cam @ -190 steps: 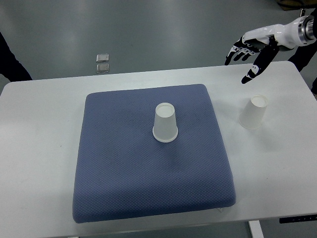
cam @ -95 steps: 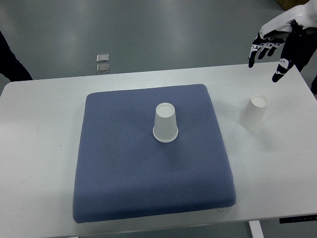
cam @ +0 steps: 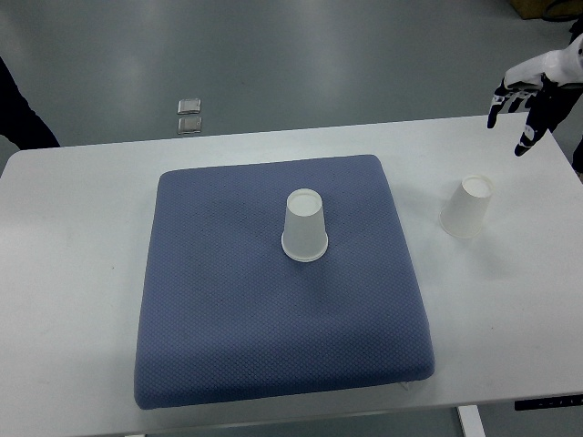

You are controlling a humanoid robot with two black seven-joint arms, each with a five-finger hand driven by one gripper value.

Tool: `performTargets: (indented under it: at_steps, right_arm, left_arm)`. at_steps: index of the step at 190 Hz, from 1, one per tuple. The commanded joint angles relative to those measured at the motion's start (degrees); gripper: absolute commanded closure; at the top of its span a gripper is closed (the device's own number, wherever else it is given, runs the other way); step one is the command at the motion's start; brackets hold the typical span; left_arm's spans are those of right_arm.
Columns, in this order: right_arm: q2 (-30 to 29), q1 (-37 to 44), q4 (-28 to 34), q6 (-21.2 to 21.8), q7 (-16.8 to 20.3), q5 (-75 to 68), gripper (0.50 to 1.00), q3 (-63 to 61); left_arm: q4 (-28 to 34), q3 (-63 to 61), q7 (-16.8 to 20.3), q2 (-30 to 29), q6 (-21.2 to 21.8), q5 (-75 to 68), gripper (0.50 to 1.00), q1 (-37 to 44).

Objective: Stack paper cups
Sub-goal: 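Lower the open right hand down over the loose white paper cup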

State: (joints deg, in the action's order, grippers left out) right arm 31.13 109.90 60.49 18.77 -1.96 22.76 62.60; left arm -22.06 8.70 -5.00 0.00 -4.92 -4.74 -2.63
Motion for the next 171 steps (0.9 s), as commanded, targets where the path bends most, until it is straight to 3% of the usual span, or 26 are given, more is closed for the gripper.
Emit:
performTargets:
  at_steps: [1,37,171]
  right_arm:
    - [-1.33,-5.13,-3.36,-2.86,0.29,-1.23,0.583,-0.72]
    - [-3.62,-9.88,-6.53,-4.26,0.29,-5.01,0.583,-0.99]
    - [-8.28,-16.48,-6.53,-11.82,0.21,-7.56,0.587,-1.07]
  left_arm:
    - [0.00,0.00,-0.01,0.00,0.00,-0.01,0.500,0.00]
    - [0.00,0.00,-0.01,0.00,0.00,-0.01,0.500,0.00]
    - [0.00,0.00,-0.01,0.00,0.00,-0.01,0.500,0.08]
